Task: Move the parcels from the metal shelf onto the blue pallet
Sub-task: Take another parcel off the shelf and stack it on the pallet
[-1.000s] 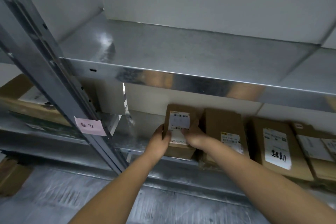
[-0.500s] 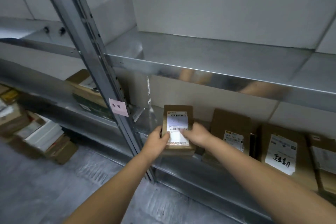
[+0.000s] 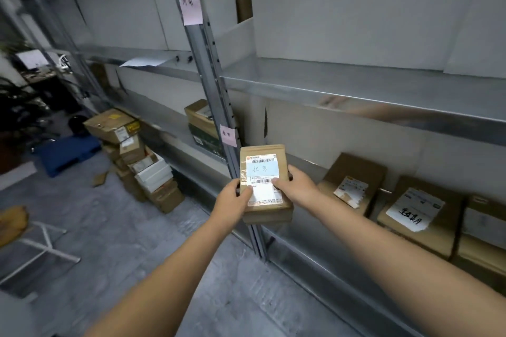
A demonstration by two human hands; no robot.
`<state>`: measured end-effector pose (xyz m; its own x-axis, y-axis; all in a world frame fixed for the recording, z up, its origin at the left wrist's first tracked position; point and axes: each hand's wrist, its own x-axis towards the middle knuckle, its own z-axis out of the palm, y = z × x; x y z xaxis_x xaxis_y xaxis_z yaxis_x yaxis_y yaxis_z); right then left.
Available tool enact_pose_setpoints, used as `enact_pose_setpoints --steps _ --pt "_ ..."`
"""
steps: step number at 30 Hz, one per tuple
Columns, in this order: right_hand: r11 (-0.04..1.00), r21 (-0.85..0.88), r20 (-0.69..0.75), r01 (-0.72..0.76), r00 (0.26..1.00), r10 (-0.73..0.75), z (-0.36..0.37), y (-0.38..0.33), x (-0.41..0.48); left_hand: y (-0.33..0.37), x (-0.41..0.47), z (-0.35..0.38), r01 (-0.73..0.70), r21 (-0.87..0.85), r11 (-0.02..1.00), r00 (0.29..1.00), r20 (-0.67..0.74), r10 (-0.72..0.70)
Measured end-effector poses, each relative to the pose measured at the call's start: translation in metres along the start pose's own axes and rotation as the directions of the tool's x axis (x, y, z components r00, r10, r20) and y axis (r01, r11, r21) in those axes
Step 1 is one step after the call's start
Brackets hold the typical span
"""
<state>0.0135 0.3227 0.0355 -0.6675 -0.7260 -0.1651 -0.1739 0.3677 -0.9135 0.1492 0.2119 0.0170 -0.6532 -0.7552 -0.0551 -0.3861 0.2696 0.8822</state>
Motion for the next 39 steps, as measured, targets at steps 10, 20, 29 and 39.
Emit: enact_pose_setpoints --steps 10,20,29,39 --pt "0.994 0.102 -0.202 0.025 0.979 -0.004 -0.045 -0.023 -0.096 0.054 -0.057 0.007 -0.190 0.019 0.982 0.979 0.077 0.188" --pt "0.993 0.110 -0.488 -0.045 0.868 0.093 -0.083 0.018 -0.231 0.080 -0.144 0.071 -0.343 -0.060 0.937 0.886 0.311 0.344" --pt "0.976 0.190 -0.686 -0.106 0.697 0.210 -0.138 0.052 -0.354 0.122 -0.232 0.149 -0.473 -0.160 0.866 0.715 0.505 0.484" --pt "0.969 0.200 -0.843 -0.147 0.479 0.247 -0.196 0.103 -0.522 0.173 -0.373 0.245 -0.544 -0.272 0.794 0.509 0.645 0.570"
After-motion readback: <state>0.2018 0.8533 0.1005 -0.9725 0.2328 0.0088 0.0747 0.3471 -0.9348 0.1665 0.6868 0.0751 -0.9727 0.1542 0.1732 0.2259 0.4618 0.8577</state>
